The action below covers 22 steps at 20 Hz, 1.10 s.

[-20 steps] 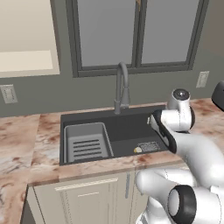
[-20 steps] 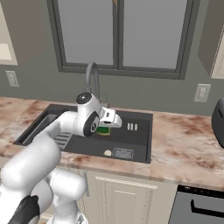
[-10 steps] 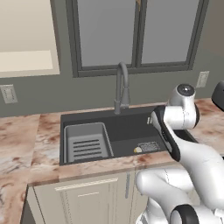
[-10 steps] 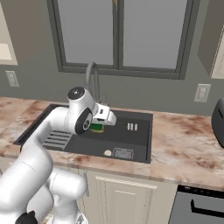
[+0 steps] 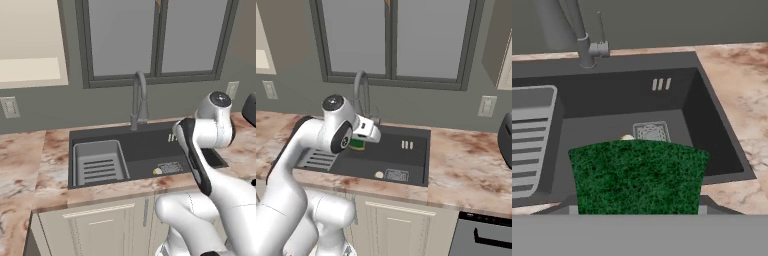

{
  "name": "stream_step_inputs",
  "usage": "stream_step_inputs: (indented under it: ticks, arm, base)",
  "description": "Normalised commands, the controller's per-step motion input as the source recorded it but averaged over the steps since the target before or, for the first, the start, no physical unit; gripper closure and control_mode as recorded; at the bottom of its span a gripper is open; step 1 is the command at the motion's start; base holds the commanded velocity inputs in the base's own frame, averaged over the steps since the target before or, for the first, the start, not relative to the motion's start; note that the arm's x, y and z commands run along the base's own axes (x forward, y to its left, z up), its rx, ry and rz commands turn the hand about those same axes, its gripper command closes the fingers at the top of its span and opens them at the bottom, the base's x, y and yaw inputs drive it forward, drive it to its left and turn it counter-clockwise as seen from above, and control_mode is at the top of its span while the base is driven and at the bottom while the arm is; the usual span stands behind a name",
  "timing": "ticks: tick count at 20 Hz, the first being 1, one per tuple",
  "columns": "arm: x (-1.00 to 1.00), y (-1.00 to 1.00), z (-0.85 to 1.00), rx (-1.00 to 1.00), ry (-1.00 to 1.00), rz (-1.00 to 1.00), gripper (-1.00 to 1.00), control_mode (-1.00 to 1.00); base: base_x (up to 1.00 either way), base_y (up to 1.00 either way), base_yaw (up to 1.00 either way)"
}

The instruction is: Pick up the dish brush and sponge from the sink, and place them back in the cabinet, and close the cabinet door.

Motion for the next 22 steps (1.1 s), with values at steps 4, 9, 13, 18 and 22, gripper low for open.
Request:
stream_step_inputs:
  ticks: [4,9,13,18,22]
  arm:
    - [-0.17,0.31,0.37,0.0,-0.02,0.0,1.0,-1.0]
    - [-0.14,0.28,0.34,0.0,-0.01,0.0,1.0,-1.0]
    - [-0.09,0.22,0.17,0.0,0.0,0.0,1.0,-1.0]
    - [-0.24,0.06,0.02,0.0,0.0,0.0,1.0,-1.0]
    - [-0.22,0.11,0.0,0.0,0.0,0.0,1.0,-1.0]
  base:
    - [0.0,0.0,0.0]
    - [0.0,0.0,0.0]
    - [0.0,0.0,0.0]
    - [0.0,0.0,0.0]
    - [0.0,0.0,0.0]
